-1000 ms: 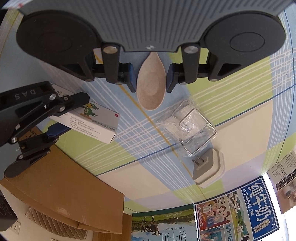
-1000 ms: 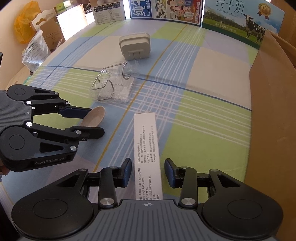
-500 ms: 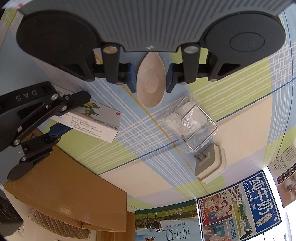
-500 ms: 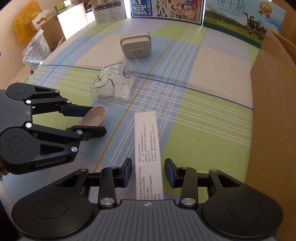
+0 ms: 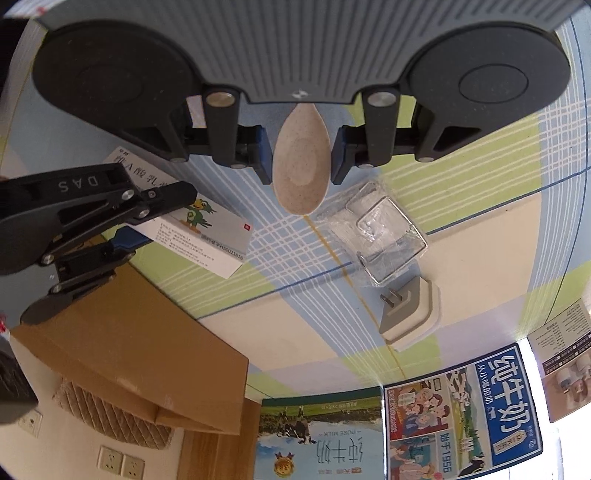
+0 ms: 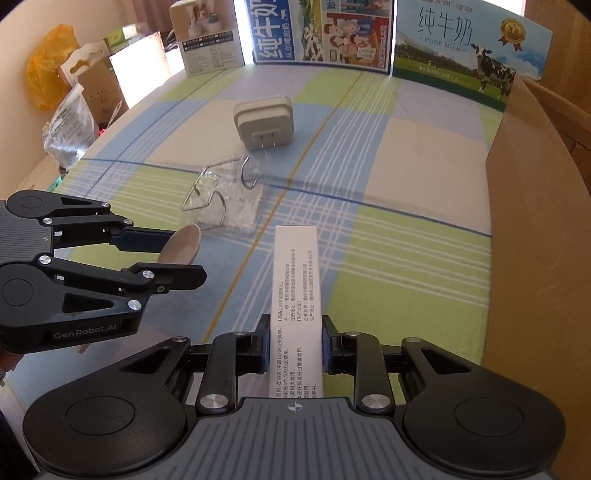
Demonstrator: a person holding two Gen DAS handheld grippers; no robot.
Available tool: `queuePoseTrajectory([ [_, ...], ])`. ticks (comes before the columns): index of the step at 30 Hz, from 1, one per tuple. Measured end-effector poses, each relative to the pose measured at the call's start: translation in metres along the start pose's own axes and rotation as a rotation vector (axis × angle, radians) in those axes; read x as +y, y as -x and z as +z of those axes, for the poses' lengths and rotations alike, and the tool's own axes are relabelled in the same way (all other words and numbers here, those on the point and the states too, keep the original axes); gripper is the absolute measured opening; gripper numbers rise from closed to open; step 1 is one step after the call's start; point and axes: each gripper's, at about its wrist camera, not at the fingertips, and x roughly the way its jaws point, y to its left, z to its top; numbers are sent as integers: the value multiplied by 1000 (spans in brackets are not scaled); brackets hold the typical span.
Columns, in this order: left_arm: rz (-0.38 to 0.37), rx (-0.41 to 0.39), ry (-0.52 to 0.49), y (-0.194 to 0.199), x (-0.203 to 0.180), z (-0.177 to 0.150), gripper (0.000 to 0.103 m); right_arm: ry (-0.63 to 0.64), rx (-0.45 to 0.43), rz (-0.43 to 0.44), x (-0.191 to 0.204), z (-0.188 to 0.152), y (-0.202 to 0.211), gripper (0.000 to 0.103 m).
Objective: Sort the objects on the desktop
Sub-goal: 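Carry the white box and wooden spoon over the cardboard box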
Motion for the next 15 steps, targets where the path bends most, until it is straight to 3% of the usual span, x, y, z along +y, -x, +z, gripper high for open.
queuePoseTrajectory([
  [10, -4, -5, 67, 12, 0, 15, 28, -45, -71, -43, -9, 5, 31, 23],
  [15, 17, -3, 40, 28, -19, 28, 28, -43, -110, -45, -9, 7, 65, 23],
])
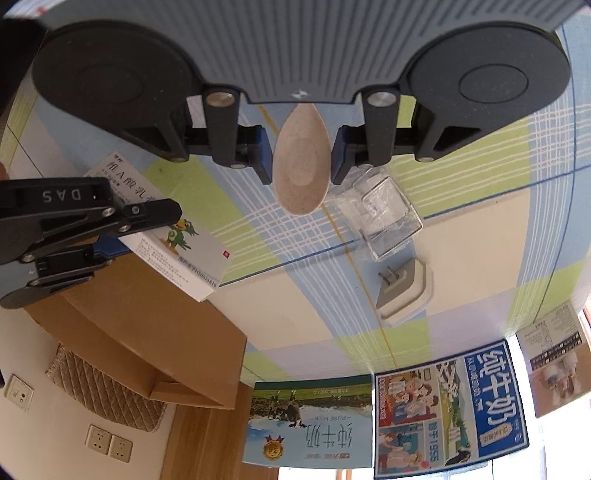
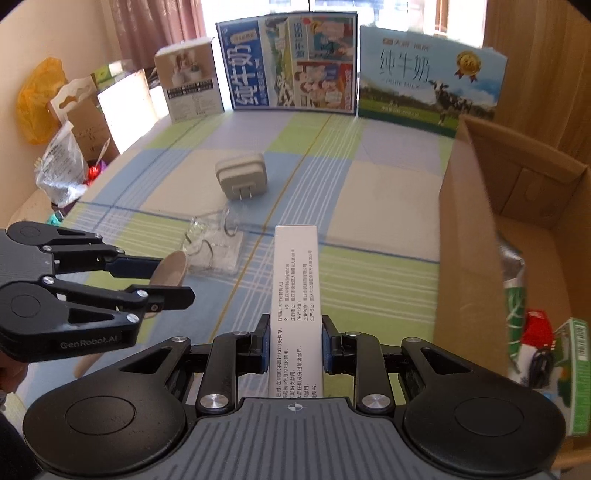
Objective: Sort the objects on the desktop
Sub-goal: 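Carry the white box and wooden spoon over the cardboard box, then open both tools to drop the white box and spoon into the box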
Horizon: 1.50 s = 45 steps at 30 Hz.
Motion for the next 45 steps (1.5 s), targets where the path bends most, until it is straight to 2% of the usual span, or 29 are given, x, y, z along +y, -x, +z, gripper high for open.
queuePoseTrajectory([
  [10, 5, -50, -68, 52, -66, 37, 28, -2, -109, -39, -20, 8, 89, 23],
  [15, -10, -73, -110, 69, -105, 51, 28, -69, -126, -37, -50, 0, 125, 23],
  [24, -48, -106, -134, 71, -160, 84, 28, -106, -153, -134, -114, -7, 172, 23],
  [35, -118, -127, -109, 36, -215, 135, 28, -148, -141, -163, -175, -9, 177, 23],
  [45, -180, -132, 4, -15, -226, 162, 28, -167, -105, -176, -207, -5, 151, 23],
])
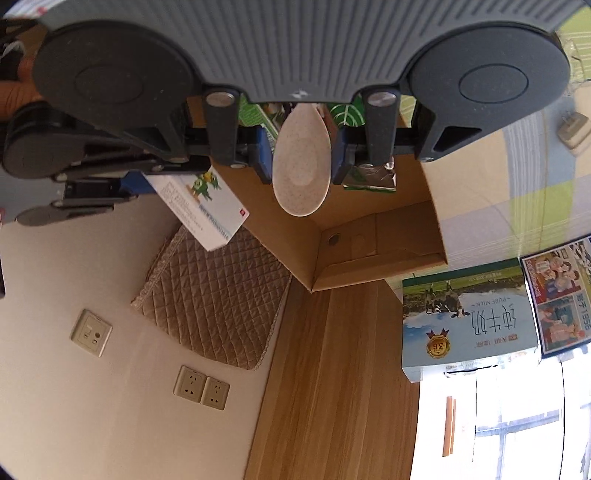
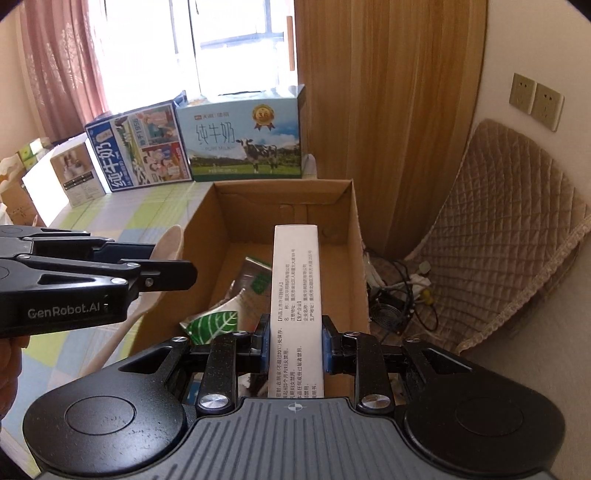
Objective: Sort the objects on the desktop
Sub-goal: 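Open both tools to drop the white box and spoon into the box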
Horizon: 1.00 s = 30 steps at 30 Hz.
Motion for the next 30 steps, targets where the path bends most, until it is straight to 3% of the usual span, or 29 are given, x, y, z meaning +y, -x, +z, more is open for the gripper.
queuePoseTrajectory([
  [15, 38, -4, 94, -32, 20, -1, 28, 0, 41, 3, -3, 1, -34, 23],
  [30, 61, -2, 61, -7, 37, -16, 28, -28, 40, 40, 10, 0, -40, 23],
])
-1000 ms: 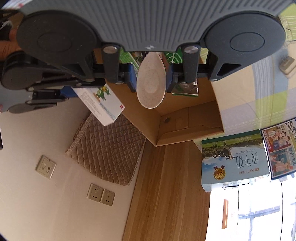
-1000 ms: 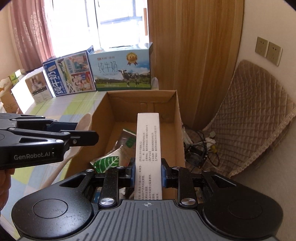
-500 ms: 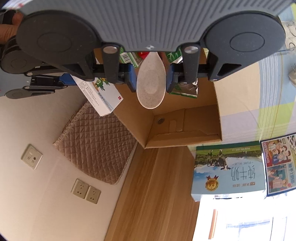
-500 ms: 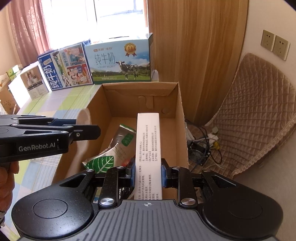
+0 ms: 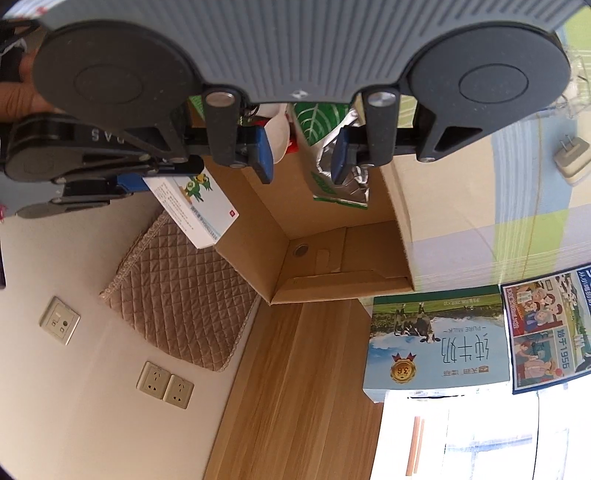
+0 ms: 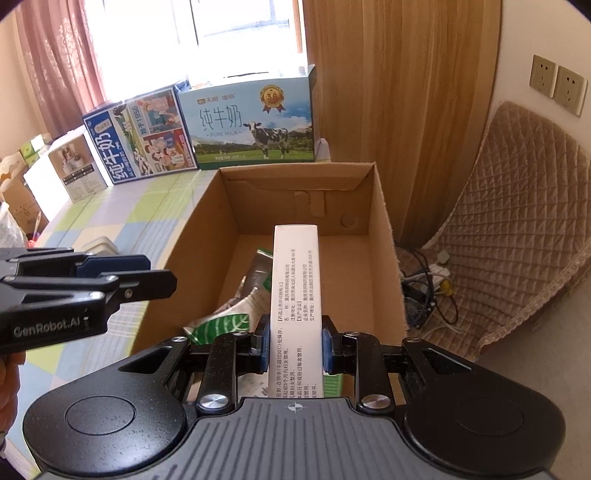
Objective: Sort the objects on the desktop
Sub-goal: 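Open both tools to drop the white box and spoon into the box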
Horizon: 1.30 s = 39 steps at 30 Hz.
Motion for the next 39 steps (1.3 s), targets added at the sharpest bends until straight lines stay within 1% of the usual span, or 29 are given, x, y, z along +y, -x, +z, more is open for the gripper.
queuePoseTrajectory([
  [3, 13, -1, -9, 7, 3, 0, 29, -38, -1, 21, 0, 1, -1, 23],
  [5, 22, -3, -13, 11, 5, -1, 31, -60, -3, 44, -1, 2, 0, 24],
  [7, 32, -7, -17, 15, 7, -1, 36, -54, -14, 40, 0, 3, 4, 24],
  [11, 46, -11, -17, 23, 12, -3, 39, -50, -31, 37, 3, 3, 13, 26],
  [12, 49, -12, -18, 26, 13, -3, 41, -47, -34, 35, 4, 3, 15, 27],
  [15, 56, -14, -24, 34, 16, -6, 45, -42, -43, 32, 7, 1, 23, 38],
  [17, 59, -17, -26, 41, 18, -8, 50, -37, -50, 29, 10, -3, 29, 48],
  [19, 61, -21, -31, 49, 19, -10, 58, -33, -53, 26, 13, -6, 33, 54],
  [21, 61, -20, -41, 58, 21, -12, 63, -27, -53, 24, 16, -9, 38, 59],
  [23, 67, -21, -52, 67, 22, -14, 66, -20, -53, 19, 20, -13, 42, 68],
  [24, 70, -21, -55, 71, 23, -15, 68, -16, -53, 17, 22, -14, 44, 70],
  [26, 74, -21, -56, 79, 26, -16, 72, -8, -55, 7, 25, -17, 48, 79],
  [28, 74, -22, -55, 88, 29, -17, 80, -2, -57, -2, 29, -19, 52, 85],
  [30, 72, -20, -56, 96, 33, -19, 82, 9, -59, -6, 34, -20, 56, 88],
  [31, 75, -21, -59, 100, 34, -19, 85, 14, -59, -7, 36, -21, 57, 91],
  [35, 91, -32, -61, 117, 39, -24, 92, 36, -61, -13, 47, -25, 63, 101],
  [37, 100, -38, -60, 125, 42, -26, 96, 47, -63, -11, 52, -26, 65, 101],
  [39, 111, -38, -59, 132, 45, -28, 98, 58, -62, -12, 58, -26, 67, 101],
])
